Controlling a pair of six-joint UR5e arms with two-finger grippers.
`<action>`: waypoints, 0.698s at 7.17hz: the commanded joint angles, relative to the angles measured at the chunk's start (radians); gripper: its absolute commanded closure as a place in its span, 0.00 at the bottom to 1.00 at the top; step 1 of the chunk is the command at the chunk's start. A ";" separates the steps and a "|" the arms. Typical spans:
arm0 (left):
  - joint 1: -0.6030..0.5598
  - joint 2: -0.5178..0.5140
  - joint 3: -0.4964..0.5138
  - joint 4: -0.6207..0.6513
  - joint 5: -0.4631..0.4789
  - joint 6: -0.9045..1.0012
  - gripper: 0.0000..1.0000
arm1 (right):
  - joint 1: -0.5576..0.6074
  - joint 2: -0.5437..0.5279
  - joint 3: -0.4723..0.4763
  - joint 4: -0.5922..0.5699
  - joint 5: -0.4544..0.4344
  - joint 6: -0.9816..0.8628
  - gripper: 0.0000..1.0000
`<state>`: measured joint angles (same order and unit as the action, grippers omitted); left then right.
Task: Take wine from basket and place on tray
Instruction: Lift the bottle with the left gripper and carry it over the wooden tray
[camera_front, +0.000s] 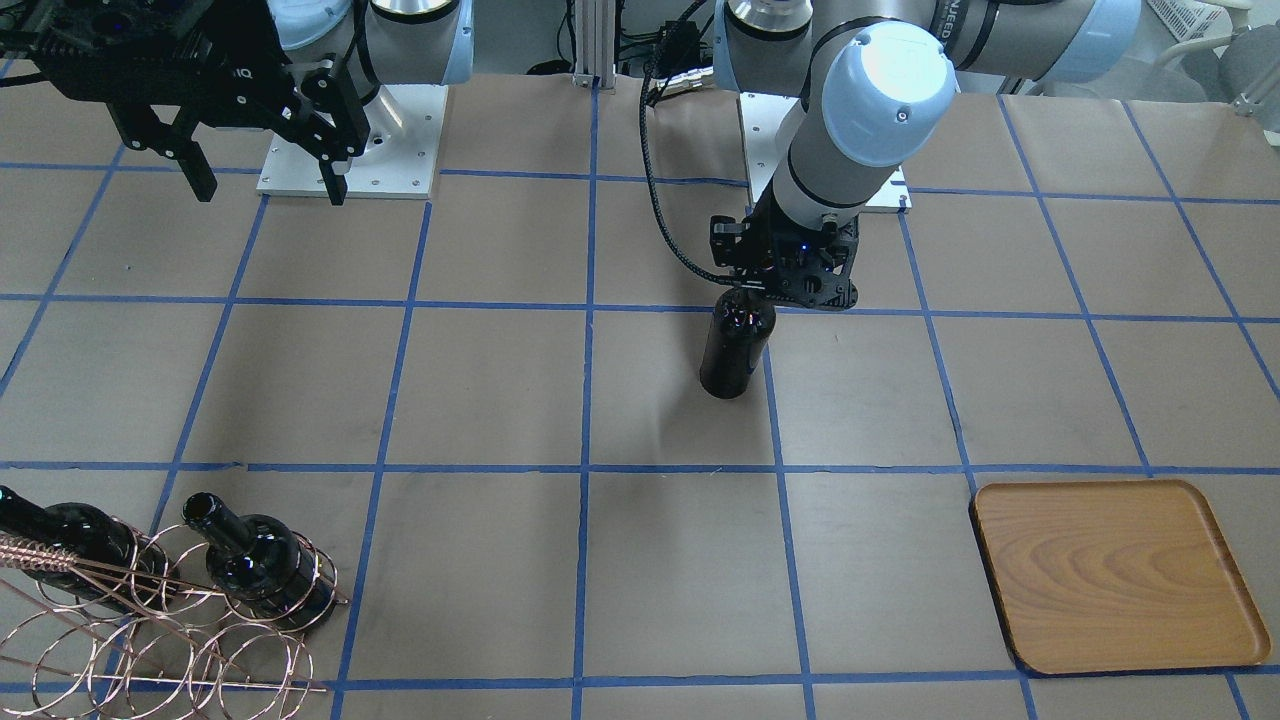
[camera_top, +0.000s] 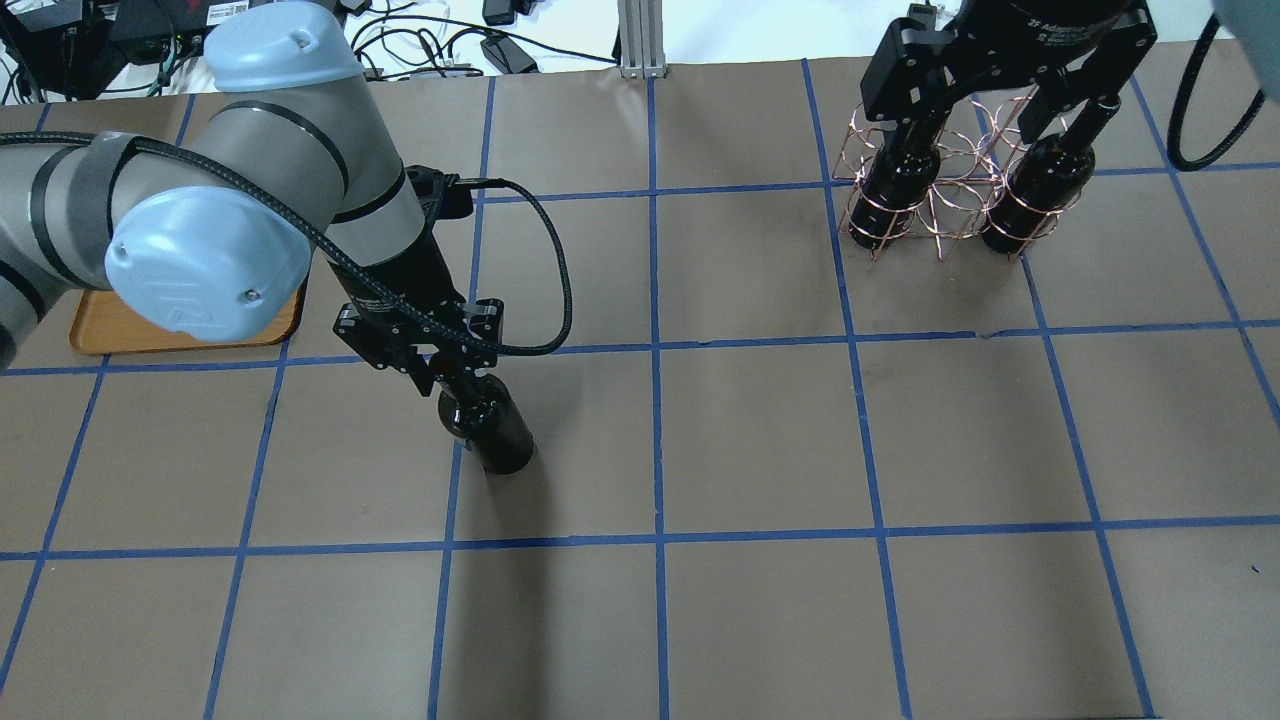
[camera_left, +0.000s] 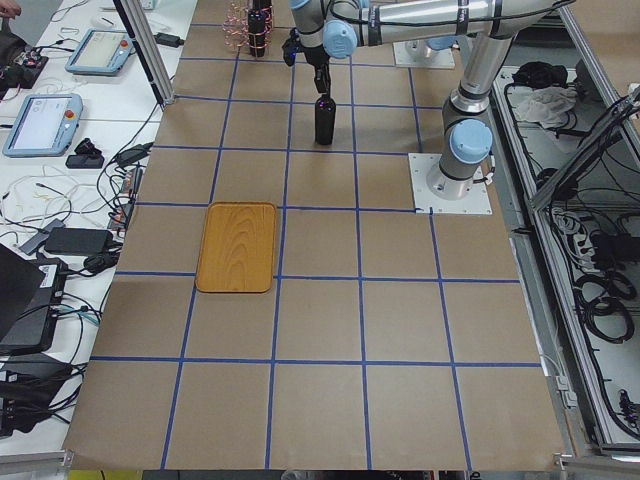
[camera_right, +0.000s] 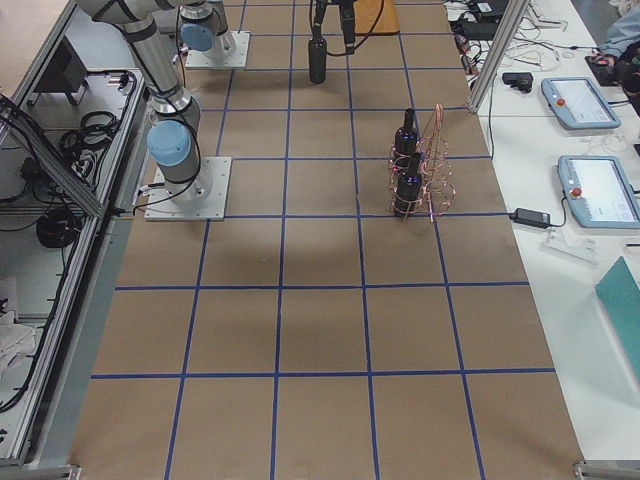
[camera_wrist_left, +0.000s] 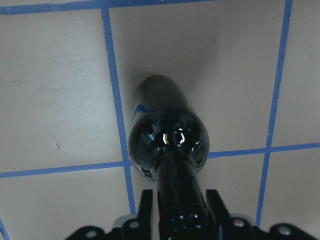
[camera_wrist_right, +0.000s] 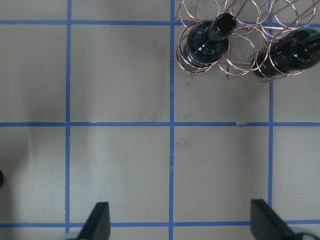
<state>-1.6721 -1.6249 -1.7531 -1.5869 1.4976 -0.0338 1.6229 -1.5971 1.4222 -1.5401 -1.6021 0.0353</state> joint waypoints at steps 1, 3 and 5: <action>0.000 -0.003 0.004 -0.005 0.001 0.000 1.00 | 0.000 0.000 0.000 0.000 0.001 0.000 0.00; 0.002 -0.006 0.058 -0.004 0.012 0.005 1.00 | -0.001 -0.001 0.001 0.000 0.001 0.000 0.00; 0.046 -0.044 0.170 -0.016 0.044 0.026 1.00 | 0.000 -0.001 0.001 0.002 0.001 0.000 0.00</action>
<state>-1.6526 -1.6448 -1.6465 -1.5970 1.5196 -0.0184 1.6219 -1.5983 1.4233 -1.5390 -1.6023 0.0353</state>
